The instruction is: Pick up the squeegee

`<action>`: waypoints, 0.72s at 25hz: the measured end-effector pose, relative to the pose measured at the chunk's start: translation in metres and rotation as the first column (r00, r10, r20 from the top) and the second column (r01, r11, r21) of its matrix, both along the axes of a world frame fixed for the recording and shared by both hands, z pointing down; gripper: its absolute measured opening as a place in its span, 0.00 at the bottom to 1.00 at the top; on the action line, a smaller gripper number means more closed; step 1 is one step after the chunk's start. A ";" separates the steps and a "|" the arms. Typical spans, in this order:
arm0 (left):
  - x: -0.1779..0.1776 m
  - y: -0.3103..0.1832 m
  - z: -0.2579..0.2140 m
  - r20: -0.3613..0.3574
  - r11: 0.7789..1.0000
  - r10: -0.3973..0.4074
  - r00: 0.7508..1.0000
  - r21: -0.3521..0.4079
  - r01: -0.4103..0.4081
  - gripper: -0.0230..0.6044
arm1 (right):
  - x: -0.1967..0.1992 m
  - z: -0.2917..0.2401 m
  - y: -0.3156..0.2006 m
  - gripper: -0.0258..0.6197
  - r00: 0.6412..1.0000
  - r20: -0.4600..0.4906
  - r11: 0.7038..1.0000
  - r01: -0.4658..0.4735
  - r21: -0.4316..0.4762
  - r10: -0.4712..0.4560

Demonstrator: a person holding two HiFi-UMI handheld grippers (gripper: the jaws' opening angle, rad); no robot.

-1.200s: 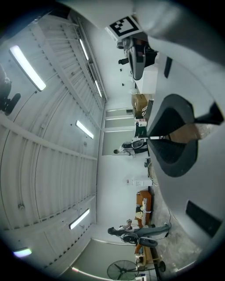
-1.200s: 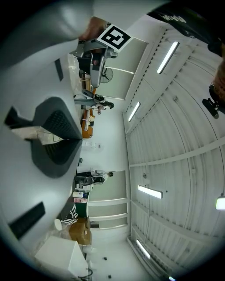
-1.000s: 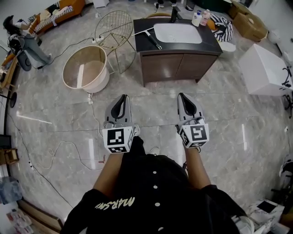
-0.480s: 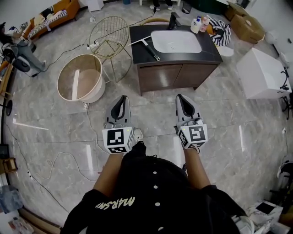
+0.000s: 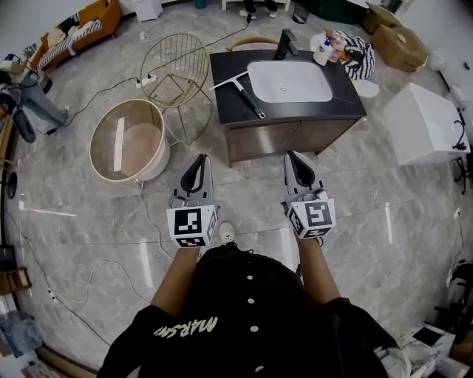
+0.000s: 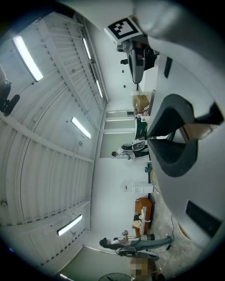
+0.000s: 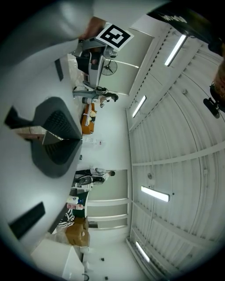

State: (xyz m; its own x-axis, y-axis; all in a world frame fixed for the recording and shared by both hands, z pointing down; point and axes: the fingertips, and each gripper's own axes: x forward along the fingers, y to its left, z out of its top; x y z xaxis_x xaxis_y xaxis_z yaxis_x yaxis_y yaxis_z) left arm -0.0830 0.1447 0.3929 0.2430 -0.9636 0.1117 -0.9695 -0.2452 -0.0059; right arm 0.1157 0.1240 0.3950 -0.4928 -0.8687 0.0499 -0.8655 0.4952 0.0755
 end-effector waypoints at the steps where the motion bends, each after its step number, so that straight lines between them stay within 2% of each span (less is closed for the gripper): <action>1: -0.004 -0.007 0.000 0.000 1.000 0.001 1.000 0.002 -0.001 0.08 | -0.005 -0.001 -0.007 0.04 1.000 -0.001 1.000 0.001 0.004 -0.001; 9: -0.040 -0.053 0.006 -0.004 1.000 0.012 1.000 -0.014 -0.012 0.08 | -0.042 0.006 -0.052 0.04 0.999 -0.035 1.000 -0.006 -0.002 0.006; 11: -0.046 -0.062 0.009 -0.001 1.000 0.019 1.000 -0.016 -0.019 0.08 | -0.049 0.008 -0.059 0.04 1.000 -0.019 1.000 0.010 0.000 -0.010; 18: -0.050 -0.092 0.023 -0.015 0.998 0.032 0.999 -0.053 -0.033 0.08 | -0.054 0.015 -0.084 0.04 1.000 0.004 1.000 0.014 -0.011 -0.014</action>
State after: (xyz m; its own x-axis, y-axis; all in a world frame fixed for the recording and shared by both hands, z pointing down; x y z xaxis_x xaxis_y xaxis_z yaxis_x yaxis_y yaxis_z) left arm -0.1328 0.0532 0.4158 0.2760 -0.9480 0.1587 -0.9609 -0.2762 0.0214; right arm 0.0616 0.0400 0.4096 -0.5054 -0.8610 0.0579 -0.8585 0.5084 0.0666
